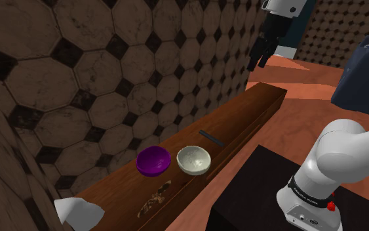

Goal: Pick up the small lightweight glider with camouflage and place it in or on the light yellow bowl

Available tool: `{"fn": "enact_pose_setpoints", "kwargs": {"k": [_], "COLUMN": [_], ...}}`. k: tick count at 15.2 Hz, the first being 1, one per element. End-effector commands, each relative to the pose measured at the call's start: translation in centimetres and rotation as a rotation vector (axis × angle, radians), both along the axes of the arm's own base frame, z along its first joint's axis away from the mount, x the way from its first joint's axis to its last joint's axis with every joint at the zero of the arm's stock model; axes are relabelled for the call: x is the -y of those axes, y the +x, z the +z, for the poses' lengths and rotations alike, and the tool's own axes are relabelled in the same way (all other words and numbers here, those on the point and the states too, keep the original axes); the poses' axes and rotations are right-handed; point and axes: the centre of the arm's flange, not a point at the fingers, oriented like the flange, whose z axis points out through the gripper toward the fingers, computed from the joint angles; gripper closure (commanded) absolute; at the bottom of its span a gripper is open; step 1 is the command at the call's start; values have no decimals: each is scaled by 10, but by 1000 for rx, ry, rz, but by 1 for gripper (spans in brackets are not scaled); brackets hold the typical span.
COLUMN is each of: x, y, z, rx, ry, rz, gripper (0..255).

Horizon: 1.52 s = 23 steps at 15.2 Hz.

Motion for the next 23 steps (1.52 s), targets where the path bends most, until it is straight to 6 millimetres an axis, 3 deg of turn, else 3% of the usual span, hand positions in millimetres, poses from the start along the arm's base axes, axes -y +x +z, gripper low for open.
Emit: {"fn": "enact_pose_setpoints", "kwargs": {"k": [1, 23], "x": [0, -172], "y": [0, 56], "z": [0, -229], "rx": [0, -76], "ry": [0, 30], "rz": [0, -342], "gripper": [0, 0]}}
